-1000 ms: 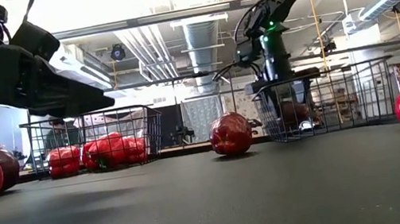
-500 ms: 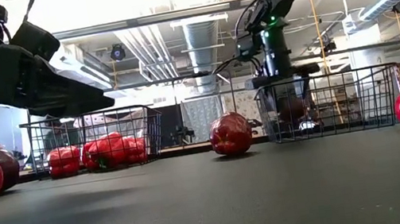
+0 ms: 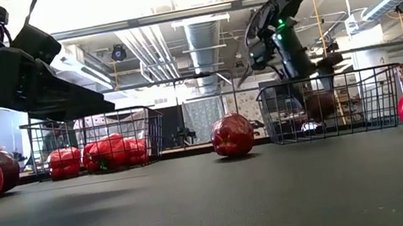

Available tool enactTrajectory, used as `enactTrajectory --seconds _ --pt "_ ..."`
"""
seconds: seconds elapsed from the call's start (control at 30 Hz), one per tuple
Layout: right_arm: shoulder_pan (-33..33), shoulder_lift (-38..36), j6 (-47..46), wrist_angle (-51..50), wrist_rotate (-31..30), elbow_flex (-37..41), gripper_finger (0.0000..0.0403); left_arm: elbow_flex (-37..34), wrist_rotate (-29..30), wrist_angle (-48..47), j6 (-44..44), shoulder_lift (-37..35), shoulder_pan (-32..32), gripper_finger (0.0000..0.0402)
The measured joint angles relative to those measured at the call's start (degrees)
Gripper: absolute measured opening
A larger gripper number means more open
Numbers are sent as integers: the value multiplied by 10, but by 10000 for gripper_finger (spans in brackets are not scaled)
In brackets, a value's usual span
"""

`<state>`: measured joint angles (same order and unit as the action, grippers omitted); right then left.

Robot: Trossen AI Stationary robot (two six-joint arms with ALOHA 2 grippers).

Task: Sort produce into baskets
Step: Put the apple into the right black wire basket

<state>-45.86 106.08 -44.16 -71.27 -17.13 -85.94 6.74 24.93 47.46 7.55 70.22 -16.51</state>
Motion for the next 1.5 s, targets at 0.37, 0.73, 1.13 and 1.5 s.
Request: enactTrajectory --seconds 0.37,0.73,1.13,1.5 --pt "-10 -1 58 33 35 12 365 0 0 1 -25 0 0 336" --pt "-15 -8 90 34 40 5 377 0 0 5 -26 0 0 336" --pt "124 -103 42 68 85 -72 374 0 0 5 -30 0 0 336" --pt "464 -47 -145 150 -43 -70 374 0 0 5 -26 0 0 336"
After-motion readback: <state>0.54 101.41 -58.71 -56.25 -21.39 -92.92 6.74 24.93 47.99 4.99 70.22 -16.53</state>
